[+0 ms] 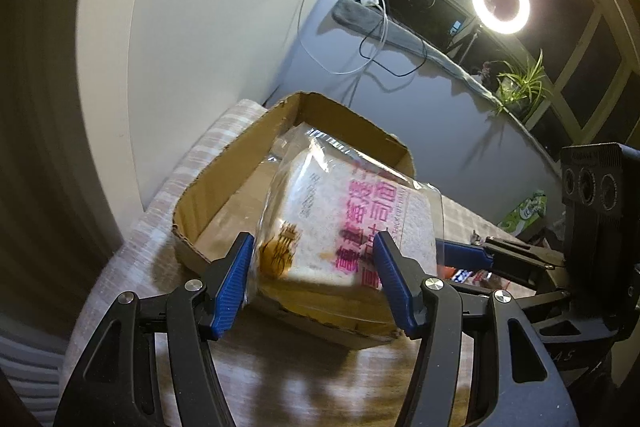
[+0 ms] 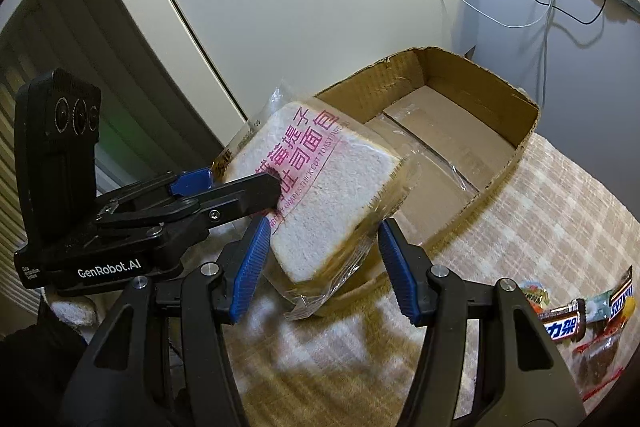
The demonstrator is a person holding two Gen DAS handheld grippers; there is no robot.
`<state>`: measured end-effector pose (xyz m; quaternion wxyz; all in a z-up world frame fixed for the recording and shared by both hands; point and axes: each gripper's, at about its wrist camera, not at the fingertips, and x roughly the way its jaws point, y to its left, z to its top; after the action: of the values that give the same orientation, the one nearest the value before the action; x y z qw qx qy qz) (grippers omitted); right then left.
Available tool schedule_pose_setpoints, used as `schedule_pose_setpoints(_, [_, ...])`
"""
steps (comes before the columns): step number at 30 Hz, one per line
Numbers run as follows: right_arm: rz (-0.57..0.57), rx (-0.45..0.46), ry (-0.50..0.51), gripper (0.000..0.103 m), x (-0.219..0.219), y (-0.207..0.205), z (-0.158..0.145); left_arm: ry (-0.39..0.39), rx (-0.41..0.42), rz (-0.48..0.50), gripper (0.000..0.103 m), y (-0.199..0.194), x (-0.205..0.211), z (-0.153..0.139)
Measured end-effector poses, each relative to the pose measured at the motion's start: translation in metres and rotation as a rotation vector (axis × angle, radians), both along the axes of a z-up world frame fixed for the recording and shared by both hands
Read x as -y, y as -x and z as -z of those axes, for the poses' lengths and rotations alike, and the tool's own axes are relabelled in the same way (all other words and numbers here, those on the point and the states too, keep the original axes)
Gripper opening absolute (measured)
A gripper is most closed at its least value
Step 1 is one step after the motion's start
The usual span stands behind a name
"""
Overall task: Organize snacks
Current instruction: 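Lower the bread loaf into the cardboard box and open the right tool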
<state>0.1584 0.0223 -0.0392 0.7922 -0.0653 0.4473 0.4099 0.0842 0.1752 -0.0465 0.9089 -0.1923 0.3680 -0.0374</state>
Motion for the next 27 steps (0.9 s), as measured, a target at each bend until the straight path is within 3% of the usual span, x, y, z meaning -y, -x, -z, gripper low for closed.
schedule_pose_setpoints(18, [0.056,0.049,0.027,0.061,0.018,0.001,-0.002,-0.064,0.021,-0.048,0.059,0.008,-0.005,-0.008])
schedule_pose_setpoints(22, [0.076,0.060,0.022,0.068,0.030,0.006,-0.005,-0.076,0.033,-0.031,0.059,0.012,0.001,-0.011])
schedule_pose_setpoints(27, [0.118,0.080,0.019,0.069,0.054,0.016,-0.006,-0.089,0.060,-0.017,0.062,0.020,0.014,-0.012])
